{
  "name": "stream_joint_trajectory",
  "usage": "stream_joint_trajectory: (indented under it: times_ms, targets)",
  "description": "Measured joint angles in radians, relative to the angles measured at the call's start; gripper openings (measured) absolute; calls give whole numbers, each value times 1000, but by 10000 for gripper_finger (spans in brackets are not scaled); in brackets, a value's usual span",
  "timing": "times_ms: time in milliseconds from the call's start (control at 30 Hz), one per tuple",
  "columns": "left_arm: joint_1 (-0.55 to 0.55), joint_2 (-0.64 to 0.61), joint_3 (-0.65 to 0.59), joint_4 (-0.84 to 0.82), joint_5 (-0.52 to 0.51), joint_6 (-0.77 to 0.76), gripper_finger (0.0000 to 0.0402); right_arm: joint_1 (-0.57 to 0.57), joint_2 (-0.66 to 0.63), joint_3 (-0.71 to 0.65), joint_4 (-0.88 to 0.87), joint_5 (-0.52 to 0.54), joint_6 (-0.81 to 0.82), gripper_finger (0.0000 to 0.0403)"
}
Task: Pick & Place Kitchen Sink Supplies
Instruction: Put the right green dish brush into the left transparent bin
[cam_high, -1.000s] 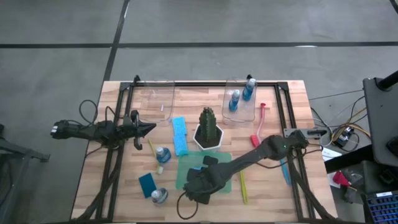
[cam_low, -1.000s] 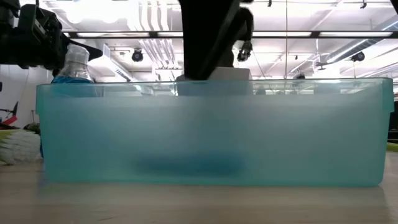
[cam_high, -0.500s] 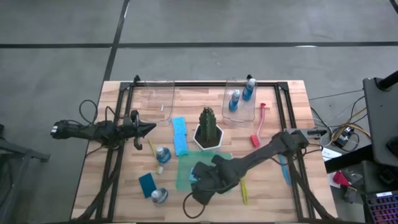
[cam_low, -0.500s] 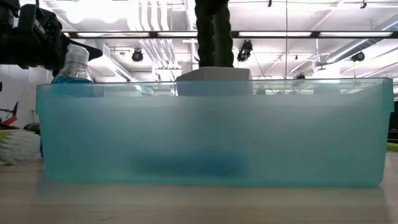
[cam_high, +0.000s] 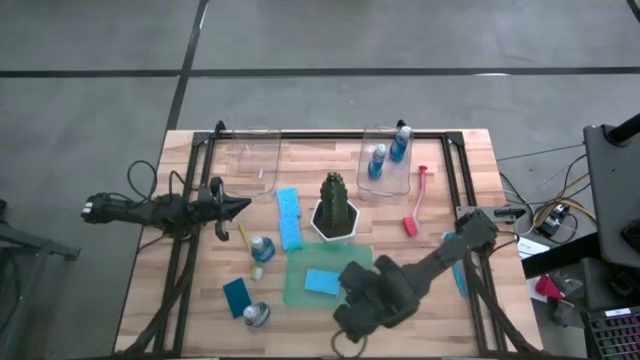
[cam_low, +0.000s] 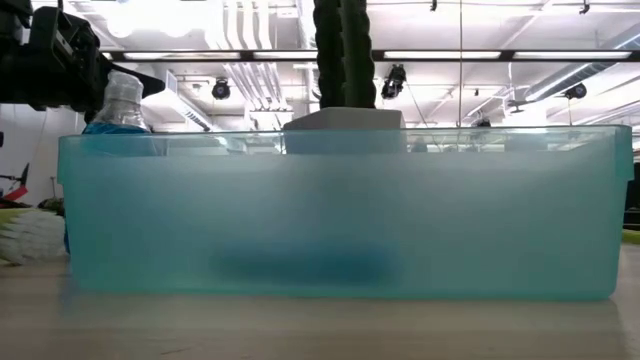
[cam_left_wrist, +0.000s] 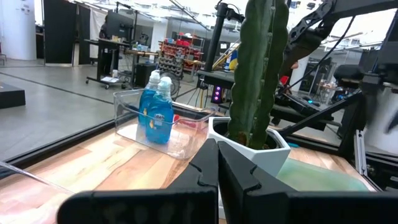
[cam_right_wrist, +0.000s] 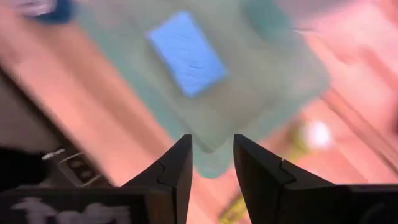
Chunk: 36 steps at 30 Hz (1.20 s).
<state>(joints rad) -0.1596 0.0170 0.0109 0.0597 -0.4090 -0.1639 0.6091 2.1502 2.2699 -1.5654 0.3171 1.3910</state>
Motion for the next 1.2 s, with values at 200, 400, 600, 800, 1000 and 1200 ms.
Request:
stream_joint_trajectory:
  times_ms: [200, 400, 600, 800, 1000, 1200]
  targets:
    - [0, 0, 0, 1, 0, 0, 0, 47, -37, -78, -7, 0, 243, 139]
    - [0, 4, 0, 4, 0, 0, 0, 106, -58, -164, 3, -22, 483, 164]
    - [0, 5, 0, 5, 0, 0, 0, 182, -90, -239, 17, -28, 714, 164]
    - [0, 5, 0, 6, 0, 0, 0, 254, -121, -333, 97, 52, 915, 163]
    - [0, 5, 0, 7, 0, 0, 0, 259, -120, -460, 223, 49, 903, 149]
    - [0, 5, 0, 8, 0, 0, 0, 261, -117, -604, 274, 49, 907, 139]
